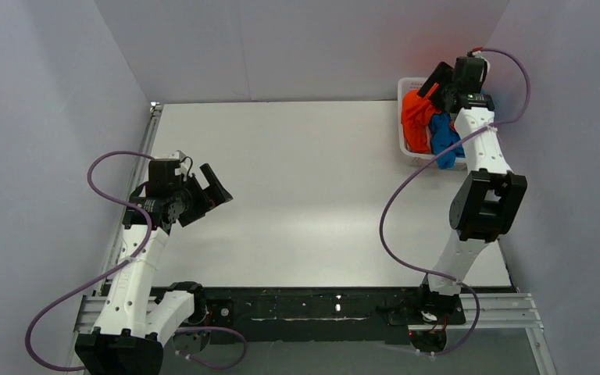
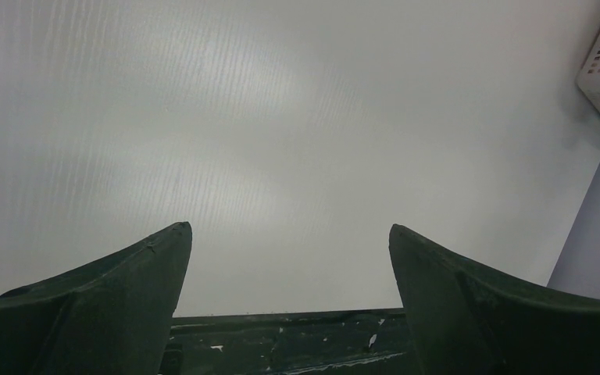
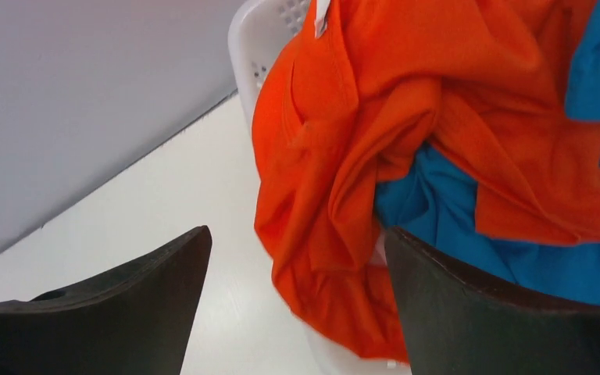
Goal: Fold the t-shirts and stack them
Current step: Grab crumpled tshirt from bin with the right arm, then move the tshirt to the center of the board
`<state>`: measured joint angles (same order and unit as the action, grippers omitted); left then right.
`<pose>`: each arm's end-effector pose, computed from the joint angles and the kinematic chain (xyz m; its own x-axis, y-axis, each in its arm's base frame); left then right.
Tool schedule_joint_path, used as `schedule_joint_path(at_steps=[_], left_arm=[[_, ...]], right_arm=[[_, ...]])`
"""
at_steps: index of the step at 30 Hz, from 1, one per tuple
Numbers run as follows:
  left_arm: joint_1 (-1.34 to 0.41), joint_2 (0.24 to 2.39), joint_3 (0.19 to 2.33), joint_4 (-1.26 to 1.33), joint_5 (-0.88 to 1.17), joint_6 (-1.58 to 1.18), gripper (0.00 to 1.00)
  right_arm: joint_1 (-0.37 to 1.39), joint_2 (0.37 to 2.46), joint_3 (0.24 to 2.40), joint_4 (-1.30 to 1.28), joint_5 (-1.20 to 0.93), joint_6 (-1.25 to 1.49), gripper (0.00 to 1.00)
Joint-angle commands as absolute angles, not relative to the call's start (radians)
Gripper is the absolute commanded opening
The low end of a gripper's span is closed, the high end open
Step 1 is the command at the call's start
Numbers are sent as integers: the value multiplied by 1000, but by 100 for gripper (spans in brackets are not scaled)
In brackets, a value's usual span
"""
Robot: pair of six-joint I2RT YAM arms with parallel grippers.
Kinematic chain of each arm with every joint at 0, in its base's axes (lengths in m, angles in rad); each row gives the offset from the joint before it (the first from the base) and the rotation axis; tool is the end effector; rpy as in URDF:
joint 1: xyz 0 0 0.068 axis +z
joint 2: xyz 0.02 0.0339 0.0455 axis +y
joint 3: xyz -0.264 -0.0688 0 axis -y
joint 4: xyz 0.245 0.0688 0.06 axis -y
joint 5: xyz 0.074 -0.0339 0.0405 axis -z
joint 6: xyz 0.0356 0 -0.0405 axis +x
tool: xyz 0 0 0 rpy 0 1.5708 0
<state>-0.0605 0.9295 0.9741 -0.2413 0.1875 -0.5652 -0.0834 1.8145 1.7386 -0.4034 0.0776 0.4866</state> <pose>0.2102 -0.0194 0.3746 -0.2943 -0.5093 -0.8087 0.0998 0.8252 -0.5560 0.4280 -0.0385 0.3605 -0.3353 0.4959 -0.8010 0.3489 0.8552 0.3833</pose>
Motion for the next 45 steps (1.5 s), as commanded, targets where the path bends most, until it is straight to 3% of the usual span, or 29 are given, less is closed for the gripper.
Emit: schedule_joint_path(at_steps=[1,9,11,15,16,17,24,35,40,45], left_arm=[[-55,938,951,-300,194,-557,100],[-54,956,955,-307,195,-561,100],[-55,958,955,-309,195,-561,99],[-54,964,958,-317,198,-565,99],[-55,965,959,-318,199,-566,100],[-54,964,960,-320,201,-567,99],[-55,941,963,-319,234,-582,100],[-55,856,949,-346,259,-592,100],[-54,836,950,-351,260,-600,100],[-54,809,957,-379,246,-609,99]], right_arm=[[-84,1953,1934,-368,176,483,89],[-86,2215,2181,-386,187,479,77],[-84,2260,2231,-401,177,480,61],[-84,2253,2252,-382,167,486,20],[-84,2240,2253,-380,166,485,5],[-83,2223,2253,-381,166,487,1],[-65,2024,2256,-388,100,452,1],[-4,1686,2271,-363,-199,574,1],[130,1610,2336,-427,-326,579,1],[282,1554,2248,-357,-533,672,1]])
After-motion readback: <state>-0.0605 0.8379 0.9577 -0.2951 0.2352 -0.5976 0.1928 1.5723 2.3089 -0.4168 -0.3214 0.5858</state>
